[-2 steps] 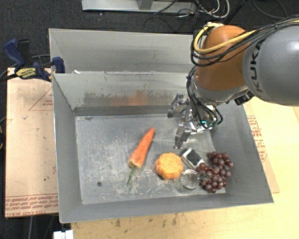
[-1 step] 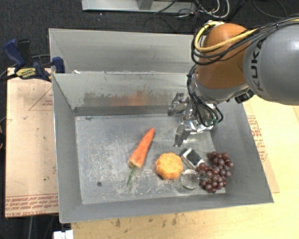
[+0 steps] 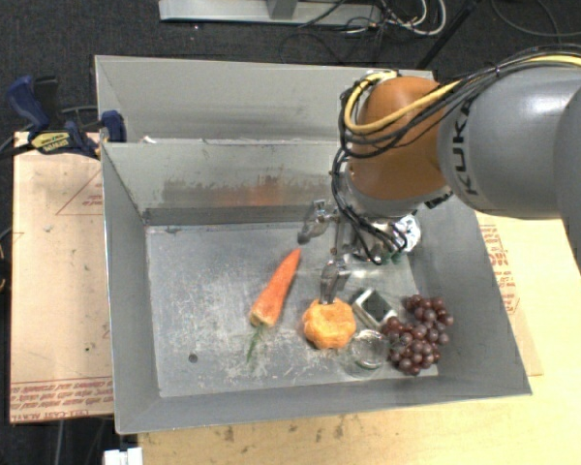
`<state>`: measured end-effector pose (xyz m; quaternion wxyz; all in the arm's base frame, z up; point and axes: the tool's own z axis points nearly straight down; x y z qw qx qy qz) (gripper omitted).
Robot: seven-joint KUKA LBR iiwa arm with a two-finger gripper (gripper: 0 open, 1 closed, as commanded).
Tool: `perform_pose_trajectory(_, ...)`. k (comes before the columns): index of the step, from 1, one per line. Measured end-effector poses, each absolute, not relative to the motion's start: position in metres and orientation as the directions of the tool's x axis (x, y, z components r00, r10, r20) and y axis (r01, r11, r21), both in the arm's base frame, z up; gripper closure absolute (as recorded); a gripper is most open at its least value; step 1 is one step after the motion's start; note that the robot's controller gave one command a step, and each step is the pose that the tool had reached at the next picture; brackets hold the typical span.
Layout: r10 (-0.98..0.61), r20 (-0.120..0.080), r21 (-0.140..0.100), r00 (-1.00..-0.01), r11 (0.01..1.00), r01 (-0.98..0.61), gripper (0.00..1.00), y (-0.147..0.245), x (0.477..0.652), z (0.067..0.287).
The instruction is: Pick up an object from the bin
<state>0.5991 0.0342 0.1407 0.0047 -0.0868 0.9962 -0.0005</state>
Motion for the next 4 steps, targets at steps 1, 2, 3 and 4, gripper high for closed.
perform_pose_trajectory(1, -0.376, -0.006, 0.000, -0.927, 0.927, -0.376, 0.00, 0.053, 0.595, 0.126)
perform_pose_trajectory(2, -0.534, -0.003, 0.000, -0.846, 0.846, -0.534, 0.00, 0.099, 0.606, 0.149)
perform_pose_trajectory(3, -0.654, -0.007, -0.003, -0.756, 0.757, -0.654, 0.00, 0.099, 0.612, 0.090)
perform_pose_trajectory(4, -0.808, -0.023, -0.015, -0.589, 0.589, -0.808, 1.00, 0.097, 0.614, 0.077)
